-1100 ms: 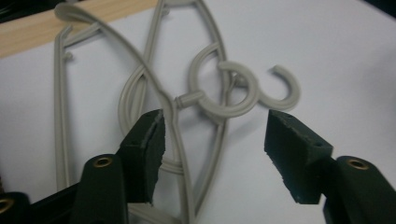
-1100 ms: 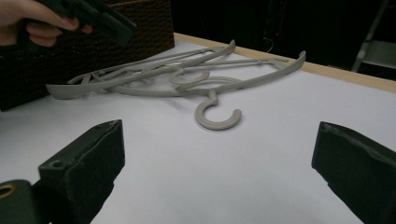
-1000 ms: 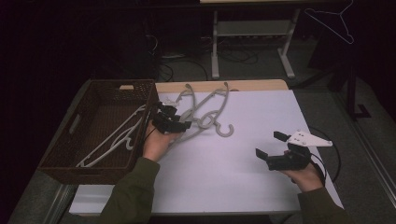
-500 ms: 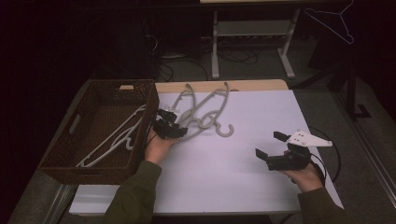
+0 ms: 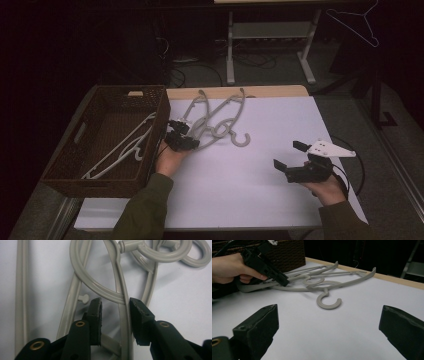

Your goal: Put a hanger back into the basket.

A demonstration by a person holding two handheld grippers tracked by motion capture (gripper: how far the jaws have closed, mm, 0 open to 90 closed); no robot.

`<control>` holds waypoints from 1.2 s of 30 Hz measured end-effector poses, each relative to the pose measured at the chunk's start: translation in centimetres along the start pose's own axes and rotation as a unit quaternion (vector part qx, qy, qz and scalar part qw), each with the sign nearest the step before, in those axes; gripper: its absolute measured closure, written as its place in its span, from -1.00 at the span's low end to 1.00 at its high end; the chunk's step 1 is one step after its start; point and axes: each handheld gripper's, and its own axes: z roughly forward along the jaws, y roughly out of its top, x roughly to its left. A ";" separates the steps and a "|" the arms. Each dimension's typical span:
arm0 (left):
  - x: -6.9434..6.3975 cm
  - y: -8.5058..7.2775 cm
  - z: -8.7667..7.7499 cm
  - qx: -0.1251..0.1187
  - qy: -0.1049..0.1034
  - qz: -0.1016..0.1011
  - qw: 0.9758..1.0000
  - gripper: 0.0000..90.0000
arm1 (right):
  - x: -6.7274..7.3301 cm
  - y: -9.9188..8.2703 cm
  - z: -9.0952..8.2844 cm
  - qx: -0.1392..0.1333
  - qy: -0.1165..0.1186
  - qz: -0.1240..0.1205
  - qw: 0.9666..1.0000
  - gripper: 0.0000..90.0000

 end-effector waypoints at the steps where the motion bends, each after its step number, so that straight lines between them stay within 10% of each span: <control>1: 0.0 0.0 0.1 0.001 0.000 0.001 1.000 0.43 | 0.0 0.0 0.0 0.000 0.000 0.000 1.000 -0.95; 36: -0.7 0.7 -2.2 -0.034 0.003 0.007 0.999 0.81 | -0.1 0.0 0.0 -0.001 0.000 0.001 1.000 -0.95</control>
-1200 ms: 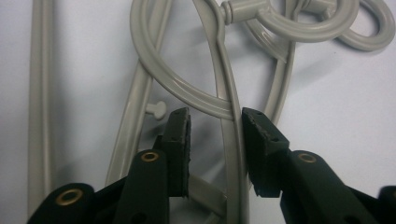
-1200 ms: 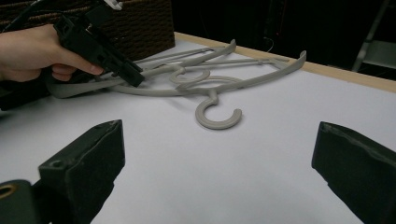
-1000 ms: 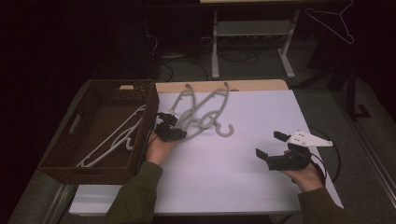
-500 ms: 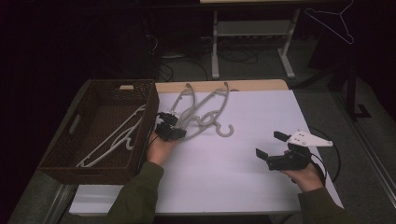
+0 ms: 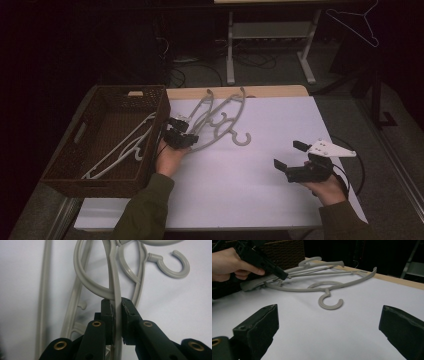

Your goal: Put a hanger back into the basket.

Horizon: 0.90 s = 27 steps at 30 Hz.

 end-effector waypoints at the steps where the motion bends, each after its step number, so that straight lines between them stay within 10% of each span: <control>1: 0.0 0.1 -0.2 -0.002 0.002 -0.001 1.000 0.82 | 0.0 0.0 0.0 0.000 0.000 -0.001 1.000 -0.95; 27: -2.1 3.0 -3.9 -0.035 -0.033 0.031 0.998 0.83 | 0.0 0.0 -0.1 -0.002 -0.001 0.000 1.000 -0.95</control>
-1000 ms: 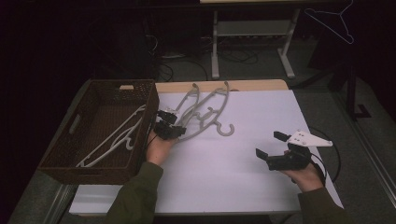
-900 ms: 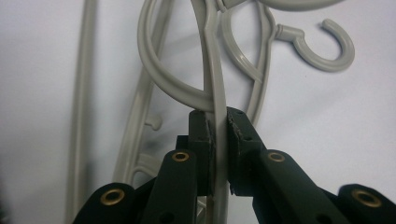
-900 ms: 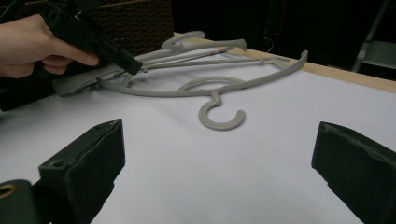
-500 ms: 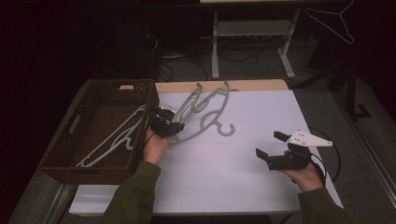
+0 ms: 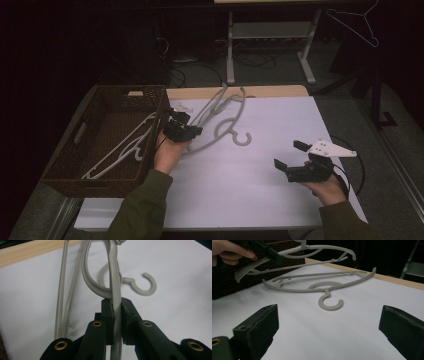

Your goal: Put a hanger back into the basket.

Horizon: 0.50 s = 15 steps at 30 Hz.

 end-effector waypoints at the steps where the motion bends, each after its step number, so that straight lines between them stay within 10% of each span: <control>1: 0.0 0.2 -0.2 0.000 -0.004 0.001 1.000 0.83 | 0.0 0.0 0.0 0.000 0.000 0.000 1.000 -0.95; 15: -0.1 3.0 -3.8 -0.009 -0.046 0.008 0.999 0.83 | 0.0 0.0 -0.1 0.000 -0.001 0.002 1.000 -0.95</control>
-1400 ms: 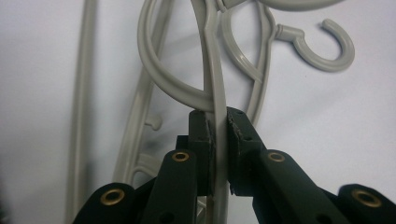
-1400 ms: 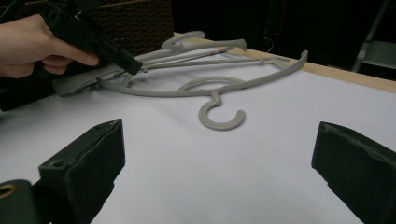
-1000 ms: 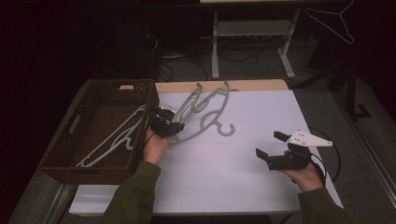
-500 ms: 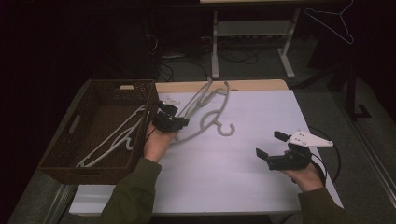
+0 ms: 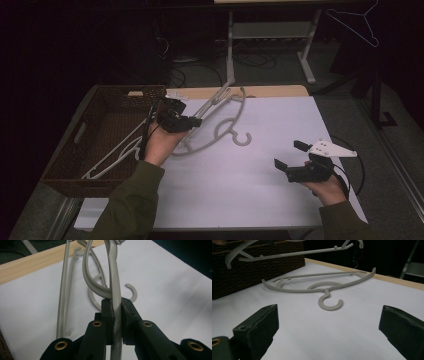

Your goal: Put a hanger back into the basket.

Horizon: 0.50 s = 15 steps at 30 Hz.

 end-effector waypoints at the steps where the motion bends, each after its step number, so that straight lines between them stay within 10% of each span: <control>1: 0.0 0.1 -0.3 -0.001 -0.003 0.000 1.000 0.83 | 0.0 0.0 0.0 0.000 0.000 0.000 1.000 -0.95; 15: 1.5 1.0 -4.5 -0.014 -0.015 0.001 1.000 0.83 | 0.0 0.0 0.0 -0.001 -0.002 0.002 1.000 -0.95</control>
